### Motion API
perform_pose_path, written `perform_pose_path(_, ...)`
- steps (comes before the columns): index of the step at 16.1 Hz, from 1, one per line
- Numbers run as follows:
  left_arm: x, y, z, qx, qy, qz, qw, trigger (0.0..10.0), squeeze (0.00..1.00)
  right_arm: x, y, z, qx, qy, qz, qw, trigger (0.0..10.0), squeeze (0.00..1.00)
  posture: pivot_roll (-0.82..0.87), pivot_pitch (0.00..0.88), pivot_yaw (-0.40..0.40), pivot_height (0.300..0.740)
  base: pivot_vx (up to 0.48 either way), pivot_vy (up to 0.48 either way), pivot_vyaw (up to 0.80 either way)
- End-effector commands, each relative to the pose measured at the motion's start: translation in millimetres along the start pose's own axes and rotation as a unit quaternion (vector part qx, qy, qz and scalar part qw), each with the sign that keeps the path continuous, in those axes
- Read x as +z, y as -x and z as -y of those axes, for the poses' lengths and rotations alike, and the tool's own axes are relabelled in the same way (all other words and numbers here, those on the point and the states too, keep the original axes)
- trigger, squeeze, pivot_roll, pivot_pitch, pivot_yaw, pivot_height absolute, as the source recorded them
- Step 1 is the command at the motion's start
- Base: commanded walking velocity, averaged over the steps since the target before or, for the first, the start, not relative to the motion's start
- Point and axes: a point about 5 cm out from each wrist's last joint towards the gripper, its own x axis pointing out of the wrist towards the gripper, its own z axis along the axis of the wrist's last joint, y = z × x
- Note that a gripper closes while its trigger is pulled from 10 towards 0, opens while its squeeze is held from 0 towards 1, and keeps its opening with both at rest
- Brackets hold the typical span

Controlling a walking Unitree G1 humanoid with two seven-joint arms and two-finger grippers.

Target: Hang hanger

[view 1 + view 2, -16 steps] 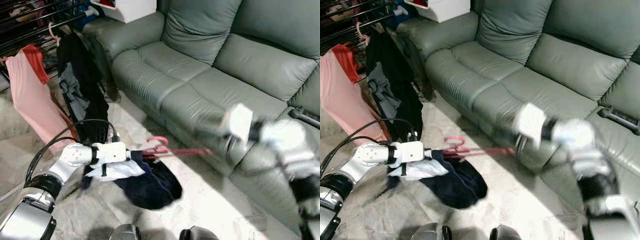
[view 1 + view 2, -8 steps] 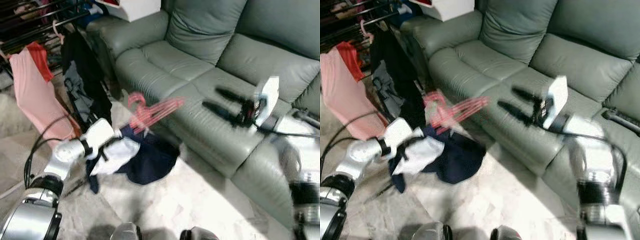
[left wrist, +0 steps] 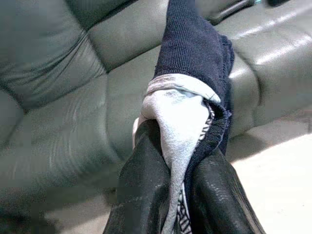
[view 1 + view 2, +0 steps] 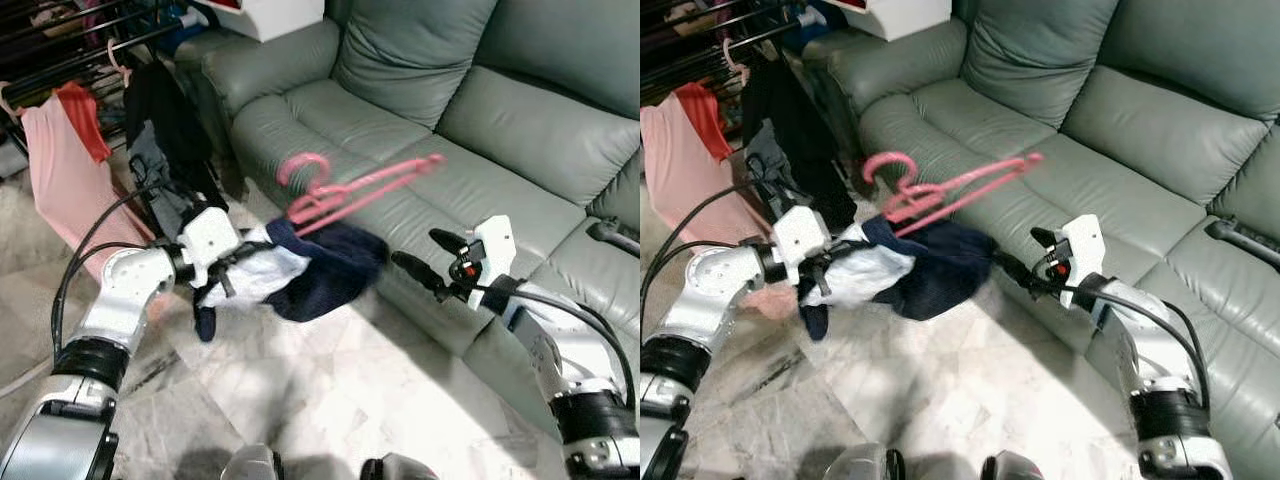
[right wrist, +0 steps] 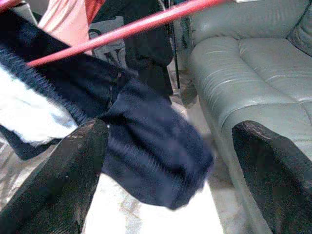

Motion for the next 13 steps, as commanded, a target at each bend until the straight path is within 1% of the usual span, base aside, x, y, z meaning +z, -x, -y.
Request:
perform_pose_path(1, 12, 1.9, -4.4, -0.003, -0.020, 0.019, 1.000, 0.0, 0.00, 1, -4.4, 1.5, -0.008, 0.005, 0.001, 1.000, 10.0, 1.00, -0.01, 0.058, 0.058, 0.740, 0.000, 0.000, 0.00)
perform_pose_path(2, 17, -0.1, -4.9, -0.004, -0.021, 0.029, 0.999, 0.0, 0.00, 0, -6.1, 1.8, -0.010, 0.003, -0.002, 1.000, 10.0, 1.00, -0.01, 0.055, 0.057, 0.740, 0.000, 0.000, 0.00)
perform_pose_path(4, 32, -6.3, -5.3, -0.004, -0.026, 0.055, 0.998, 0.0, 0.00, -4, -8.1, -3.6, 0.008, -0.028, 0.002, 1.000, 10.0, 1.00, -0.01, 0.052, 0.054, 0.740, 0.000, 0.000, 0.00)
perform_pose_path(5, 37, -8.5, -5.8, -0.004, -0.029, 0.064, 0.997, 0.0, 0.00, -7, -8.8, -5.5, 0.009, -0.036, -0.003, 0.999, 10.0, 0.87, -0.01, 0.052, 0.054, 0.740, 0.000, 0.000, 0.00)
perform_pose_path(6, 43, -11.5, -7.3, 0.001, -0.029, 0.075, 0.997, 0.0, 0.00, -11, -8.9, -9.2, 0.019, -0.041, -0.013, 0.999, 10.0, 0.40, -0.01, 0.050, 0.055, 0.740, 0.000, 0.000, 0.00)
perform_pose_path(7, 49, -13.7, -8.1, 0.002, -0.026, 0.086, 0.996, 0.0, 0.00, -16, -8.9, -12.3, 0.029, -0.044, -0.022, 0.998, 10.0, 0.33, -0.01, 0.049, 0.053, 0.740, 0.000, 0.000, 0.00)
perform_pose_path(8, 55, -15.3, -8.3, -0.001, -0.033, 0.092, 0.995, 0.0, 0.00, -20, -9.3, -15.6, 0.037, -0.054, -0.030, 0.997, 10.0, 0.00, -0.01, 0.049, 0.053, 0.740, 0.000, 0.000, 0.00)
perform_pose_path(10, 72, -18.7, -9.3, -0.001, -0.037, 0.111, 0.993, 0.0, 0.00, -29, -11.6, -18.3, 0.035, -0.067, -0.051, 0.996, 10.0, 0.00, -0.01, 0.051, 0.052, 0.740, 0.000, 0.000, 0.00)
perform_pose_path(11, 74, -19.3, -9.1, -0.001, -0.038, 0.112, 0.993, 0.0, 0.00, -31, -13.0, -19.8, 0.037, -0.074, -0.057, 0.995, 10.0, 0.00, -0.01, 0.051, 0.052, 0.740, 0.000, 0.000, 0.00)
perform_pose_path(13, 72, -19.9, -7.9, -0.001, -0.053, 0.100, 0.994, 0.0, 0.00, -33, -15.8, -26.1, 0.057, -0.084, -0.074, 0.992, 10.0, 0.00, -0.01, 0.051, 0.053, 0.740, 0.000, 0.000, 0.00)
